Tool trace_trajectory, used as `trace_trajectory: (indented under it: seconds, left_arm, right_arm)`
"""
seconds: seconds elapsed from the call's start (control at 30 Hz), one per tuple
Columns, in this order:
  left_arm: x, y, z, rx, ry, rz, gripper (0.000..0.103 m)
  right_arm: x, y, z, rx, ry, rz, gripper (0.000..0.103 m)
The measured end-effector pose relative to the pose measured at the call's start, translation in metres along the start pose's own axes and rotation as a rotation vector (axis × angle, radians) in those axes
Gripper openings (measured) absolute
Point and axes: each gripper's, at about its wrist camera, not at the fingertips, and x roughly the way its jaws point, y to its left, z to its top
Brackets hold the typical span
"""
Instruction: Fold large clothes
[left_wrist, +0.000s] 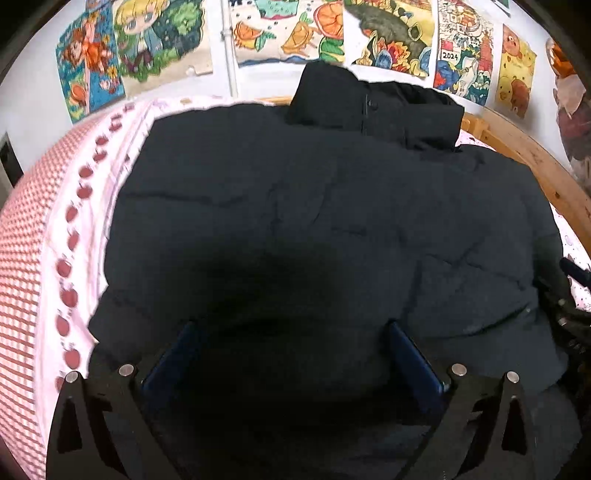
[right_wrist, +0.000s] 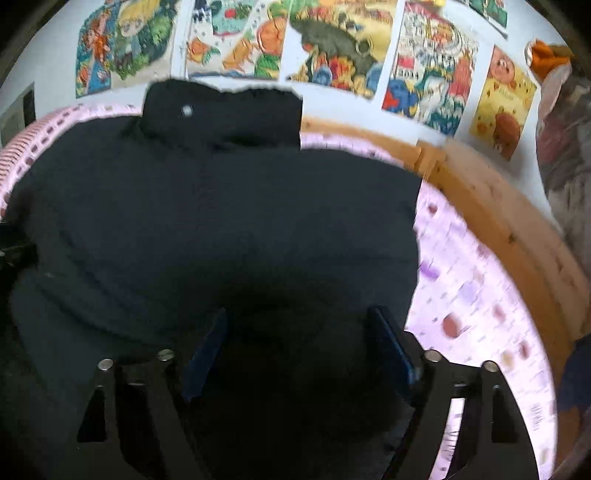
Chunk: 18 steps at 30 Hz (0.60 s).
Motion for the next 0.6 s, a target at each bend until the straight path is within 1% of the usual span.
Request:
trace_trajectory:
  seconds: [0.13, 0.23, 0.4, 0.47, 0.5, 0.53, 0.57, 0.6]
  left_arm:
    - [0.009, -0.003, -0.007, 0.018, 0.000, 0.014, 0.103]
    - [0.013, -0.002, -0.008, 0.013, 0.001, 0.009, 0.103]
    - [0.012, 0.005, -0.006, -0.010, 0.018, -0.029, 0.103]
    - [0.006, 0.010, 0.001, -0.014, 0.055, -0.046, 0.103]
    - [0.001, 0.013, 0.006, -0.013, 0.075, -0.046, 0.103]
    - [-0.008, 0.016, 0.013, -0.005, 0.073, -0.050, 0.103]
    - [-0.021, 0.019, 0.024, 0.015, 0.038, -0.050, 0.103]
    - [-0.029, 0.021, 0.032, 0.028, 0.012, -0.038, 0.103]
  right_arm:
    - [0.012, -0.004, -0.005, 0.037, 0.020, 0.038, 0.086]
    - [0.015, -0.007, -0.007, 0.062, 0.020, 0.064, 0.088]
    - [0.017, -0.008, -0.011, 0.071, 0.015, 0.085, 0.093]
    - [0.006, -0.012, -0.008, 0.087, 0.002, 0.106, 0.093]
    - [-0.004, -0.017, -0.002, 0.109, 0.001, 0.140, 0.093]
    - [-0.012, -0.021, 0.005, 0.123, -0.005, 0.180, 0.093]
    - [-0.027, -0.026, 0.019, 0.117, -0.024, 0.234, 0.093]
    - [-0.035, -0.028, 0.030, 0.096, -0.037, 0.245, 0.093]
